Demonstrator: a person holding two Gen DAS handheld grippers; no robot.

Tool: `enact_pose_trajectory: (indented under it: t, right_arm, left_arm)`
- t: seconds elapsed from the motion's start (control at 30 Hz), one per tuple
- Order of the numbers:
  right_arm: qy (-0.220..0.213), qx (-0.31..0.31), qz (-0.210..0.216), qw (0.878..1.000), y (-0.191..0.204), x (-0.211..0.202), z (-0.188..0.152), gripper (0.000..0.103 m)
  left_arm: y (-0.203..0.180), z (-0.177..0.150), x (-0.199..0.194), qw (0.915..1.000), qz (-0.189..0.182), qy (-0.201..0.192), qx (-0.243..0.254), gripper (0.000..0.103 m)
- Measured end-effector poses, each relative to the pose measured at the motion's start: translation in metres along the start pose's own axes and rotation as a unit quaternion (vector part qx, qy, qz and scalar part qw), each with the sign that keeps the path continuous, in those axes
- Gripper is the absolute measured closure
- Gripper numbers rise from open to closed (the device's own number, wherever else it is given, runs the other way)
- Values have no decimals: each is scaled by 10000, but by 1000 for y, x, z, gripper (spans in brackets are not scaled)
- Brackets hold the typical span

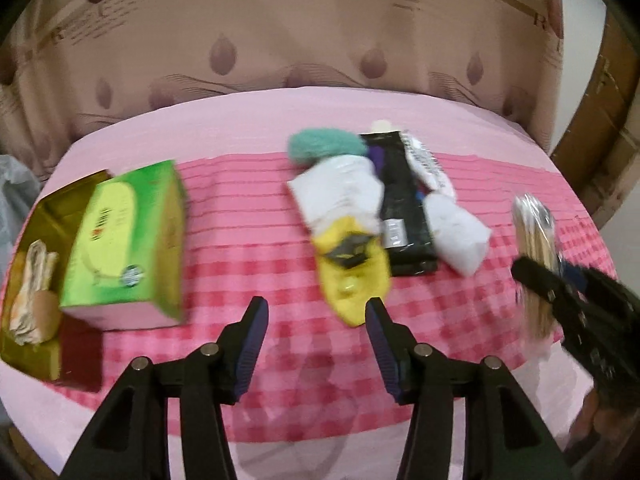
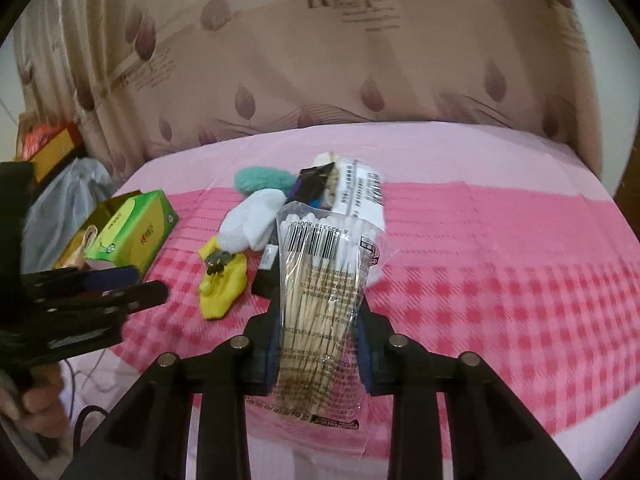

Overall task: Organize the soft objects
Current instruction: 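Grasp and lift the yellow fur-hooded jacket with the left gripper while the right holds the swab bag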

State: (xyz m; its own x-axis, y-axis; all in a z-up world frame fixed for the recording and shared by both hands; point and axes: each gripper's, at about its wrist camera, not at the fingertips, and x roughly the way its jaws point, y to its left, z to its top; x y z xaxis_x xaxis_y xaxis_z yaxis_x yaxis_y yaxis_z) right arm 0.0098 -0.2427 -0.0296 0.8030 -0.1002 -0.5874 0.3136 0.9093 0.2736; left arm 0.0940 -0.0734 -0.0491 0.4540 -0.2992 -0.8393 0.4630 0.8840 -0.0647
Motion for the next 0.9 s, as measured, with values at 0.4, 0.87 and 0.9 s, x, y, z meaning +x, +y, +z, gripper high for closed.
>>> enact_pose_trajectory:
  t: [0.4,0.87,0.9]
  right_arm:
    - [-289,302,103,9991,-6,-29,-7,75]
    - [-215,435,180,9987,-14,-25,-6,75]
    - [-222,432,170,9987,-14,-24,-6,75]
  left_arm:
    - [-21,24,60,9987,-146,468,-138,48]
    - [-5,24,78,9972,-215,586,-420,58]
    - [-4,22,77,9972,-200,584,-413,59]
